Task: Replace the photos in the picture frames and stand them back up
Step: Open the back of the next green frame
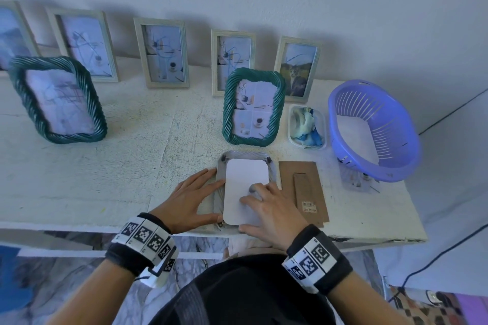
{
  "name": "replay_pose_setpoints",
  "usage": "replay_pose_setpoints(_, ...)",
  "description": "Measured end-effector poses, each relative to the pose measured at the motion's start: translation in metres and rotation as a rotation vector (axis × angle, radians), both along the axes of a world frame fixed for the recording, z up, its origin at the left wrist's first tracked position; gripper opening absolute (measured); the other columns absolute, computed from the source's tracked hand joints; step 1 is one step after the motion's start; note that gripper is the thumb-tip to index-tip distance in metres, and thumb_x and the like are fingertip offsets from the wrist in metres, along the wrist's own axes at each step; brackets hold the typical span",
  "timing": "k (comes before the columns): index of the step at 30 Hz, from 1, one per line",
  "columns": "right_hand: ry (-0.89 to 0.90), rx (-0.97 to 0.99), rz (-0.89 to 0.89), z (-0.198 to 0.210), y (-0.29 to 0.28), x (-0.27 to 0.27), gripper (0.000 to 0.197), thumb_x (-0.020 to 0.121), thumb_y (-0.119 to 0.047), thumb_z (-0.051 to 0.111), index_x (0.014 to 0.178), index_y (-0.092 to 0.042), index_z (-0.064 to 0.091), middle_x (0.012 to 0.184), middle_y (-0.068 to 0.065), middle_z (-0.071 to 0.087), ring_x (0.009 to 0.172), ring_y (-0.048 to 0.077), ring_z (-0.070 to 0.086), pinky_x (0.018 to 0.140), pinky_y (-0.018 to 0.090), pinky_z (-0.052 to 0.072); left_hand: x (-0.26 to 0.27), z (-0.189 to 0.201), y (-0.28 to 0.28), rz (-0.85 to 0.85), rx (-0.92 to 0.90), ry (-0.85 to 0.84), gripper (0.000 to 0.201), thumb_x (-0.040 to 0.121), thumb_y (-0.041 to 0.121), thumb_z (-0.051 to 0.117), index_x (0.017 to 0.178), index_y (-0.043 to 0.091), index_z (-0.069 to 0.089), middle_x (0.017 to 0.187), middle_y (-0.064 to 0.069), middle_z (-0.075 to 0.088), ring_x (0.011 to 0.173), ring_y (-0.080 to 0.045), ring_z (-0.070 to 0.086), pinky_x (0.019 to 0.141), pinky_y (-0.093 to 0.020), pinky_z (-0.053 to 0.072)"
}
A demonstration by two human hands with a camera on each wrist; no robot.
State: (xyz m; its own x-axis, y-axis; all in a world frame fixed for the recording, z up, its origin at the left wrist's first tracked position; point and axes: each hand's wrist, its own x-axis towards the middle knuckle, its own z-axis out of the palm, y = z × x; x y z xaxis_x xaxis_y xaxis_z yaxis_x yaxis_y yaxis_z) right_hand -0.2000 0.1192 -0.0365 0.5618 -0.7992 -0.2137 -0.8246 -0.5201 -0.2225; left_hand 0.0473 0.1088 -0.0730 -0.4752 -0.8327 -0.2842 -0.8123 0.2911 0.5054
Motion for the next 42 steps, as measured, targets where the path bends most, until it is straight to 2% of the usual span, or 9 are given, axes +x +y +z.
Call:
replay_pose_setpoints(11,-0.133,-0.121,-0.014,-0.002,0.008,-0.001,0.038,0.091,-0.038,0.036,0.106,-0.017,0.064,0.103,0.002,0.065,0.093,0.024,0.057,0.069,0.039,0.053,0.001,-0.002,0.0,0.0,-0.005,0.021,0.097,0.067,0.093,0.029,0.151,0.047,0.01,0.161,0.015,-0.004,0.144,0.001,-0.012,0.115,-0.032,0.004)
replay_pose_setpoints(17,-0.301,-0.062,-0.166,0.016,0.01,-0.005,0.049,0.095,-0.015,0.039,0.143,-0.02,0.031,0.072,-0.004,0.052,0.054,0.011,0.045,0.049,0.023,0.032,0.002,-0.005,0.0,0.004,-0.005,0.009,0.102,0.066,0.095,0.027,0.152,0.043,0.01,0.161,0.015,-0.006,0.144,0.001,-0.012,0.115,-0.031,0.002)
replay_pose_setpoints(19,-0.371,-0.097,-0.211,0.019,0.01,-0.01,0.066,0.093,-0.006,0.046,0.15,-0.026,0.02,0.083,-0.004,0.056,0.053,0.005,0.045,0.051,0.018,0.035,0.001,-0.003,-0.001,-0.001,-0.002,0.005,0.102,0.066,0.094,0.028,0.152,0.042,0.011,0.16,0.016,-0.006,0.142,0.003,-0.013,0.114,-0.03,0.001)
replay_pose_setpoints(21,-0.408,-0.208,-0.233,0.021,0.011,-0.017,0.068,0.09,-0.002,0.048,0.147,-0.03,0.025,0.102,0.004,0.062,0.061,0.012,0.056,0.057,0.021,0.046,0.002,-0.002,-0.001,-0.002,-0.004,0.006,0.1,0.068,0.092,0.03,0.153,0.042,0.012,0.161,0.016,-0.006,0.143,0.002,-0.013,0.113,-0.03,0.001)
replay_pose_setpoints(27,-0.604,-0.395,-0.399,0.033,0.011,-0.048,0.045,0.088,-0.016,0.033,0.124,-0.008,0.059,0.115,0.008,0.066,0.09,0.016,0.061,0.078,0.012,0.041,0.002,-0.002,-0.002,-0.007,-0.01,-0.009,0.104,0.064,0.097,0.025,0.152,0.043,0.013,0.161,0.014,-0.004,0.144,0.001,-0.01,0.117,-0.032,0.003)
replay_pose_setpoints(30,-0.684,-0.356,-0.505,0.038,0.016,-0.07,0.042,0.091,-0.013,0.037,0.124,-0.008,0.061,0.098,0.002,0.07,0.073,0.003,0.058,0.067,0.003,0.039,0.002,0.003,-0.003,-0.002,-0.002,-0.009,0.107,0.061,0.098,0.024,0.152,0.042,0.014,0.162,0.012,-0.001,0.147,-0.006,-0.003,0.12,-0.038,0.008)
replay_pose_setpoints(33,-0.803,-0.25,-0.648,0.037,0.028,-0.097,0.032,0.098,-0.011,0.044,0.124,-0.017,0.062,0.069,-0.005,0.064,0.05,0.008,0.051,0.049,0.015,0.041,-0.002,0.014,-0.006,0.065,-0.017,0.068,0.104,0.062,0.097,0.026,0.15,0.042,0.021,0.162,0.01,0.002,0.147,-0.015,0.01,0.119,-0.04,0.017)
replay_pose_setpoints(37,-0.887,-0.051,-0.842,0.028,0.045,-0.128,0.039,0.099,-0.001,0.044,0.127,-0.022,0.06,0.109,-0.014,0.066,0.092,0.008,0.065,0.077,0.038,0.058,-0.025,0.035,-0.027,0.078,-0.167,0.131,0.094,0.071,0.09,0.028,0.146,0.035,0.039,0.16,0.008,0.02,0.143,-0.016,0.025,0.114,-0.035,0.027)
replay_pose_setpoints(42,-0.698,-0.071,-0.913,0.006,0.057,-0.162,0.039,0.098,-0.005,0.045,0.127,-0.027,0.057,0.104,-0.006,0.068,0.085,0.008,0.066,0.077,0.044,0.057,-0.101,0.066,-0.068,-0.133,-0.298,0.253,0.059,0.088,0.057,0.049,0.138,0.025,0.052,0.148,0.001,0.044,0.132,-0.015,0.044,0.109,-0.04,0.039)
